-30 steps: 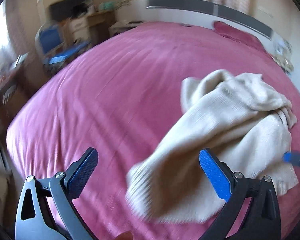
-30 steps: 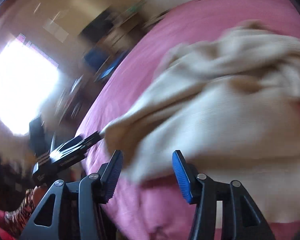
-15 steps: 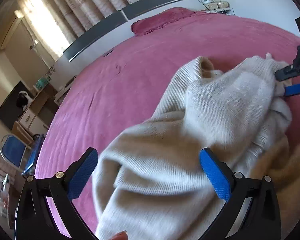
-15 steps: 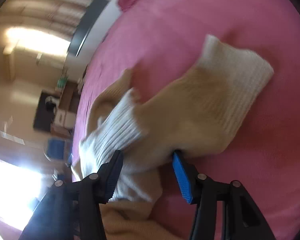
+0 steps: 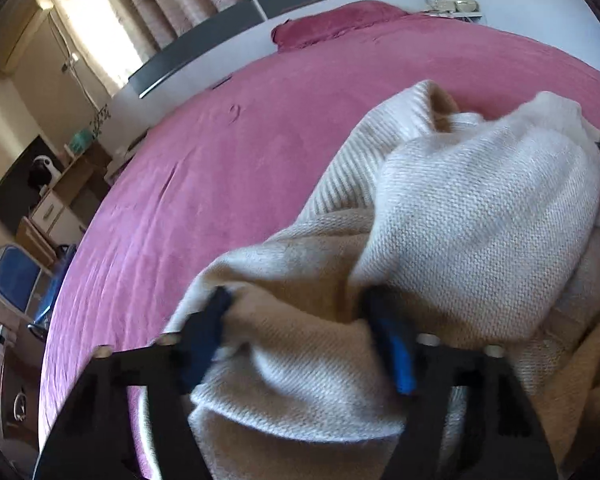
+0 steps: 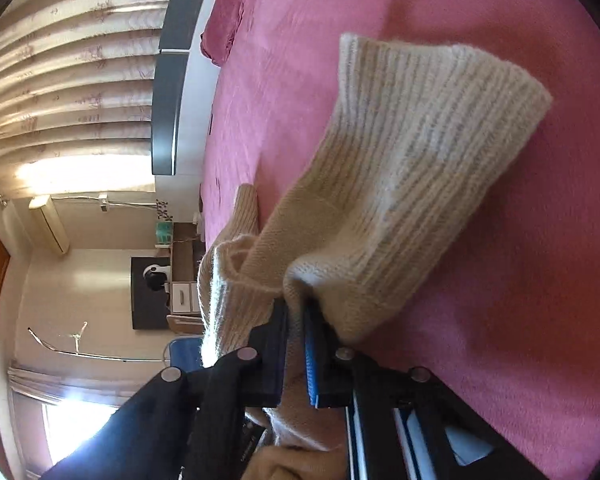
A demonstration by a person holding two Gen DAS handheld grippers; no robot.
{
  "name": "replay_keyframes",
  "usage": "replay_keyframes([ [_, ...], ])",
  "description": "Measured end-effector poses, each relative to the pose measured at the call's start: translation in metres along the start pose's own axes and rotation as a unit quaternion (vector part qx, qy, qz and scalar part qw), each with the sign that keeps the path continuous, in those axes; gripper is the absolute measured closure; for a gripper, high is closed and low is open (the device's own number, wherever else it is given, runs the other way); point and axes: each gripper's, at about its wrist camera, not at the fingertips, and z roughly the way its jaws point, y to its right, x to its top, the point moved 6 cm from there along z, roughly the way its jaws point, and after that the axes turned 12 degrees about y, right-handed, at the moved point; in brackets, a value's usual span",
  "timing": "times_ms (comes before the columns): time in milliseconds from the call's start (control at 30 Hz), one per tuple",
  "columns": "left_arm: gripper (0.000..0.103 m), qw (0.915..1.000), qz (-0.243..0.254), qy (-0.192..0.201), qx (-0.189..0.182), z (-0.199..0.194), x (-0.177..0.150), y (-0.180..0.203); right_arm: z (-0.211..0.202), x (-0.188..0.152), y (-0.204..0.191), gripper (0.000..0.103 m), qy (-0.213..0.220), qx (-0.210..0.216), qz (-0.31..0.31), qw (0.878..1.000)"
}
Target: Fold clothes
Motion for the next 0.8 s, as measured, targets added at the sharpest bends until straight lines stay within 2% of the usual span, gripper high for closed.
replay_keyframes([
  [33,0.070,1.0000,-0.008,-0.004,0.001,0.001,0.001,-0.004,-0.002,0.001,0.001,0.097,0.005,0.005,0.008,1.000],
  [67,0.078,0.9997,-0.022,-0.007,0.005,0.001,0.003,-0.011,-0.004,0.002,0.001,0.097,0.010,0.009,0.015,1.000],
  [133,0.082,0.9963,-0.086,-0.010,0.002,0.001,0.011,-0.035,-0.020,0.018,0.001,0.097,0.035,0.015,0.023,0.999],
  [200,0.084,0.9916,-0.128,-0.011,0.009,0.000,0.017,-0.060,-0.036,0.034,0.001,0.097,0.061,0.021,0.031,0.997],
  [267,0.084,0.9900,-0.140,0.002,0.020,-0.003,0.022,-0.083,-0.057,0.057,-0.005,0.098,0.093,0.024,0.024,0.995],
  [367,0.083,0.9904,-0.138,0.003,-0.011,-0.005,0.023,-0.090,-0.094,0.101,-0.026,0.098,0.150,0.022,-0.009,0.988],
  [400,0.080,0.9923,-0.124,0.005,-0.001,-0.007,0.022,-0.091,-0.110,0.116,-0.032,0.098,0.168,0.016,-0.021,0.985],
  [433,0.070,0.9939,-0.109,0.011,-0.004,-0.009,0.021,-0.087,-0.123,0.129,-0.035,0.098,0.181,0.012,-0.031,0.983],
  [467,0.063,0.9942,-0.102,0.015,-0.030,-0.011,0.020,-0.080,-0.137,0.142,-0.038,0.098,0.192,0.005,-0.041,0.980],
  [533,0.041,0.9946,-0.079,0.024,-0.062,-0.013,0.017,-0.064,-0.172,0.170,-0.040,0.098,0.228,-0.019,-0.059,0.972],
  [567,0.038,0.9948,-0.063,0.030,-0.075,-0.013,0.019,-0.055,-0.187,0.181,-0.040,0.103,0.246,-0.030,-0.065,0.967],
  [667,0.028,0.9938,0.013,0.061,-0.093,-0.019,0.027,-0.019,-0.234,0.213,-0.032,0.103,0.299,-0.066,-0.078,0.949],
  [733,0.017,0.9909,0.053,0.071,-0.101,-0.018,0.032,0.001,-0.249,0.218,-0.016,0.100,0.285,-0.095,-0.088,0.950],
  [767,0.016,0.9899,0.072,0.065,-0.103,-0.012,0.030,0.010,-0.255,0.219,-0.008,0.098,0.273,-0.108,-0.093,0.951],
  [800,0.016,0.9886,0.091,0.058,-0.105,-0.006,0.029,0.019,-0.245,0.209,-0.003,0.094,0.230,-0.116,-0.105,0.960],
])
